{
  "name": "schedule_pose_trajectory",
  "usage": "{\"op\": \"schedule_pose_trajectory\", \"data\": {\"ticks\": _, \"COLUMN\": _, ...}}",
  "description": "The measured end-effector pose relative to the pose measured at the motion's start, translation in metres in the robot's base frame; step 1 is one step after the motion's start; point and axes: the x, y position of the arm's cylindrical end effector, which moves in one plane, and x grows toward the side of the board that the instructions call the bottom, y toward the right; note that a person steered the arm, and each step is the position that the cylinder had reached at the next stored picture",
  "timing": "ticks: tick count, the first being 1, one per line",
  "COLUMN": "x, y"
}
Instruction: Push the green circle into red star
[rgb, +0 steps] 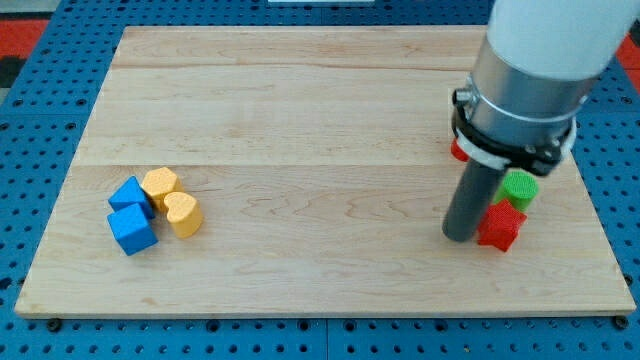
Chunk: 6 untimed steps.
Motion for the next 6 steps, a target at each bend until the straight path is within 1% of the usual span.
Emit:
{"op": "schedule_pose_trajectory", "data": {"ticks": 1, "x": -0.043, "y": -0.028}}
{"op": "schedule_pose_trajectory", "data": {"ticks": 2, "x": -0.064, "y": 0.021}}
{"op": "schedule_pose_trajectory", "data": {"ticks": 3, "x": -0.079, "y": 0.046}}
{"op": "schedule_pose_trajectory", "data": {"ticks": 4, "x": -0.052, "y": 0.076}}
{"op": "schedule_pose_trajectory", "data": {"ticks": 5, "x": -0.004, "y": 0.075}}
{"op": "schedule_pose_trajectory", "data": {"ticks": 6, "x": 0.019, "y": 0.053}}
